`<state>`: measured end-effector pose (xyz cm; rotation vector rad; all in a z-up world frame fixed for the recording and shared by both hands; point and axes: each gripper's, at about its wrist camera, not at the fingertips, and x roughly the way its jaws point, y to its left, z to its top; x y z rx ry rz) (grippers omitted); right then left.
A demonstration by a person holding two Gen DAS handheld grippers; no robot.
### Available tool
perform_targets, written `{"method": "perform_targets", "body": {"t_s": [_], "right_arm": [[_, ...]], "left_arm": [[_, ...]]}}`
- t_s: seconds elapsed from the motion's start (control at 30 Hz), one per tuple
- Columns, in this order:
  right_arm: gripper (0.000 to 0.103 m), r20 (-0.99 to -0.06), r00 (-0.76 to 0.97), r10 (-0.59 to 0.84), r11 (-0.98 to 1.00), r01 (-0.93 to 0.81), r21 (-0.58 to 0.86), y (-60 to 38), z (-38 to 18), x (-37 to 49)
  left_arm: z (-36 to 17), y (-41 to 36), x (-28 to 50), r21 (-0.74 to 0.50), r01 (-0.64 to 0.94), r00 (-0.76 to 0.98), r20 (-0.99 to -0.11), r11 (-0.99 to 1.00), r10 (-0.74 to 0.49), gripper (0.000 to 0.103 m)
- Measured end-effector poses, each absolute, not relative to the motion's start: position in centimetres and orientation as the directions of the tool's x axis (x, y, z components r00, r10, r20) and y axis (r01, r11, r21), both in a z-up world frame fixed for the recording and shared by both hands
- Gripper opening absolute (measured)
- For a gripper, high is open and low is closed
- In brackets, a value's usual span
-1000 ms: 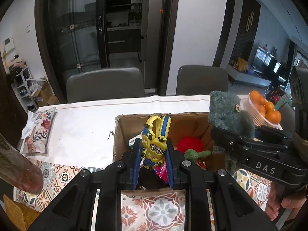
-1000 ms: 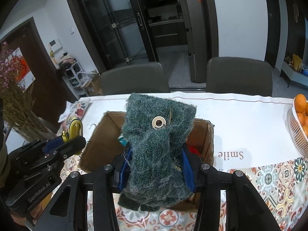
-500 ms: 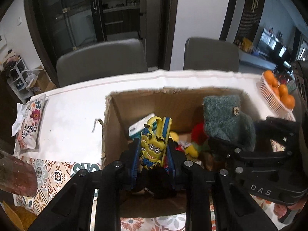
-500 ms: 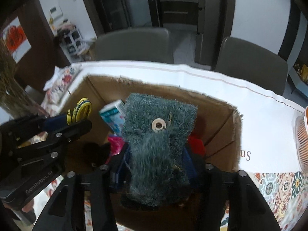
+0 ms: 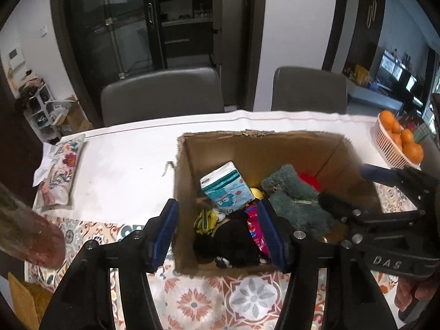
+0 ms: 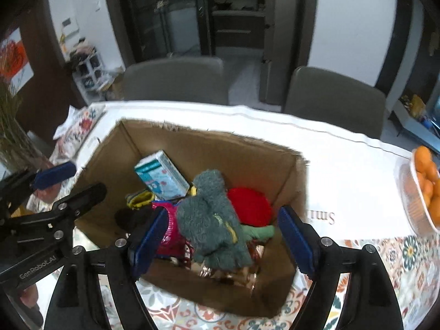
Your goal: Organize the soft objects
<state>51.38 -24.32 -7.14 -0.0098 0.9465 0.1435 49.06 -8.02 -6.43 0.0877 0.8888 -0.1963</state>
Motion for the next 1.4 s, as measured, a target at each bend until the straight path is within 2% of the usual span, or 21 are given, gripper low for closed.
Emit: {"method": "perform_targets", "body": {"t_s": [0.53,0.63,0.73,1.0,1.2,1.4], "right_arm": [[0.083,-0.655,0.755,0.036,0.999,-0.018,0.034,-23.2,1.3,36.4],[0.092,-0.635,0.772,0.010,1.000,0.006,0.024,-22.8,2.2,33.7],[0.094,-0.606,0.795,-0.015,0.999,0.031,0.017,-22.4,2.9,31.0],[0.094,-0.566,0.824,-0.034,0.999,0.046,0.007,-21.6,4.2,25.4],[0.094,-0.520,0.854,-0.016,0.999,0.039,0.032,-22.1,5.4,20.5],[0.094,-0.515,0.857,0.024,0.997,0.018,0.076,-23.0,5.8,16.2]], "left_arm": [[0.8,-5.1,36.5,0.009,0.192,0.754,-0.641,0.981,-0.142,0.073],[1.7,-4.5,33.6,0.027,0.196,0.777,-0.614,0.980,-0.138,0.078],[2.3,-4.0,31.4,0.027,0.201,0.787,-0.600,0.979,-0.145,0.081],[3.6,-3.1,25.5,0.028,0.171,0.817,-0.563,0.985,-0.126,0.094],[4.1,-3.0,21.3,0.020,0.151,0.836,-0.536,0.988,-0.117,0.097],[4.9,-3.3,16.2,0.005,0.136,0.867,-0.485,0.991,-0.117,0.103]]}}
